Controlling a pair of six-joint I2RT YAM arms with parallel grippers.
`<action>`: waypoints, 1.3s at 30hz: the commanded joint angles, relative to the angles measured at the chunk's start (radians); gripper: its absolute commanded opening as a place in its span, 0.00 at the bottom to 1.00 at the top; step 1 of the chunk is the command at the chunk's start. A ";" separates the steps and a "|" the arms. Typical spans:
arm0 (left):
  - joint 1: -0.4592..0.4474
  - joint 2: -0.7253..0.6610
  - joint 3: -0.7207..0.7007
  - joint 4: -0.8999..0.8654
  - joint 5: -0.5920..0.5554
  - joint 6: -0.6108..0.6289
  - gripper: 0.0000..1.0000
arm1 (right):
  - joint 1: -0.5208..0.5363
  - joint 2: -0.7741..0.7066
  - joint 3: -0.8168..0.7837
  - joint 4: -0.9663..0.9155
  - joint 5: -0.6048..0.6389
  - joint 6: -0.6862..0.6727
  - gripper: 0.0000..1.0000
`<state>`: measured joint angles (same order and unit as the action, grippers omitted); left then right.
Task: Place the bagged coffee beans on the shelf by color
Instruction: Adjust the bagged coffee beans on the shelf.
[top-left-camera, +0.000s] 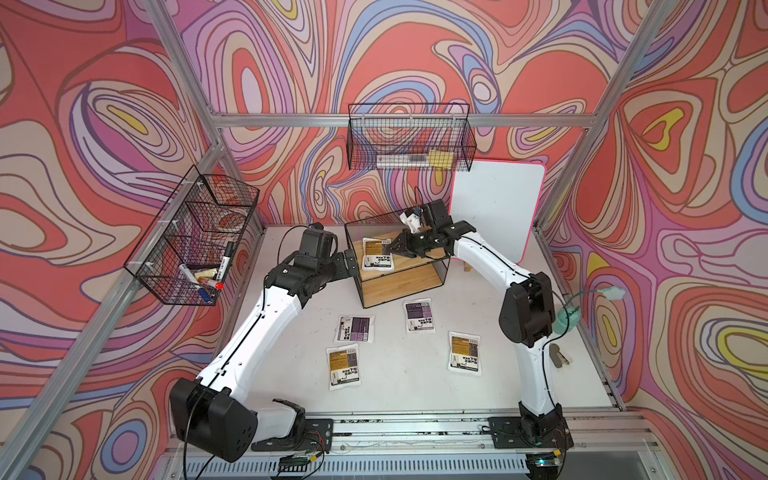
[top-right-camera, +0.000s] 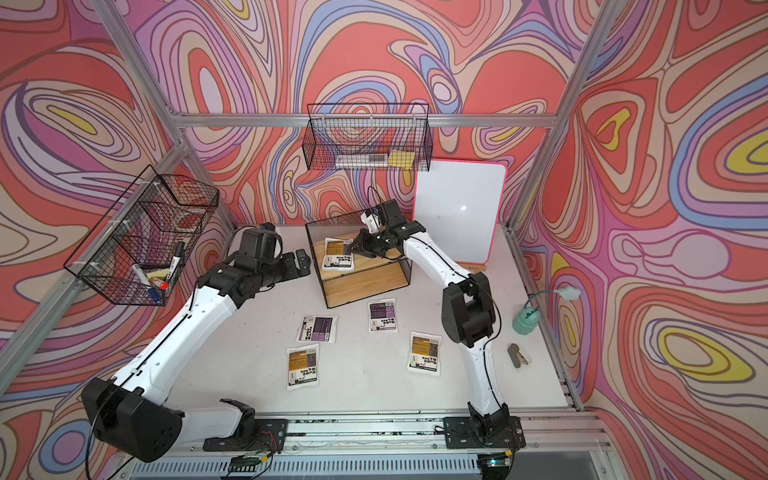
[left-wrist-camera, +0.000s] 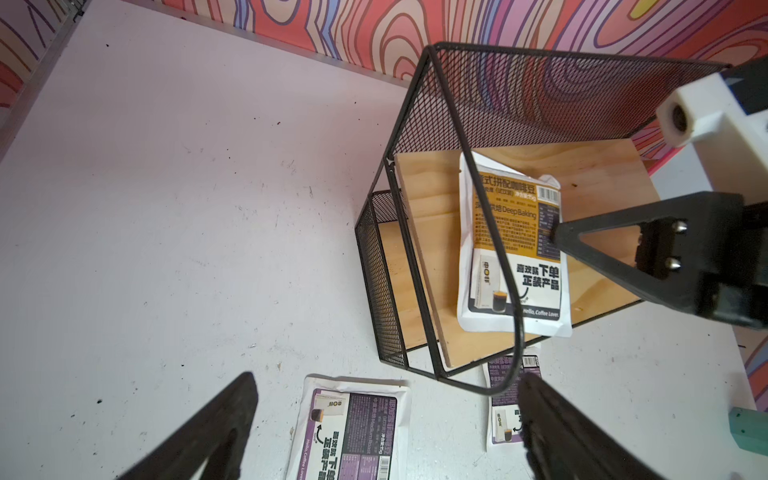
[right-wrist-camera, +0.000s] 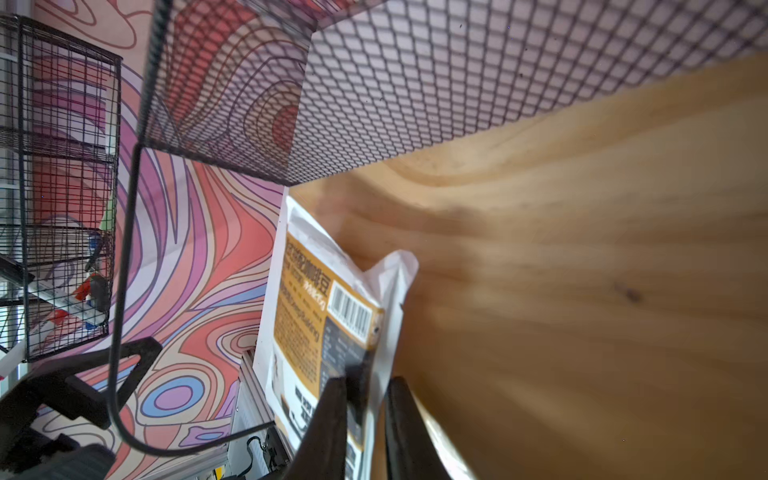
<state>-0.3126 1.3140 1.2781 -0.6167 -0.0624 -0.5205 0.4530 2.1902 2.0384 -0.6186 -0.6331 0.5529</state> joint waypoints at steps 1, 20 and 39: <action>0.009 -0.024 -0.020 0.010 0.004 0.006 0.99 | -0.003 0.034 0.055 0.023 -0.010 0.021 0.19; 0.009 -0.036 -0.042 0.017 0.006 -0.015 0.99 | -0.001 0.074 0.058 0.130 -0.068 0.114 0.16; 0.009 -0.040 -0.051 0.017 0.007 -0.029 0.99 | 0.008 0.035 -0.038 0.244 -0.085 0.185 0.27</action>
<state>-0.3126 1.2972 1.2366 -0.6094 -0.0578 -0.5434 0.4549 2.2536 2.0159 -0.3855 -0.7242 0.7277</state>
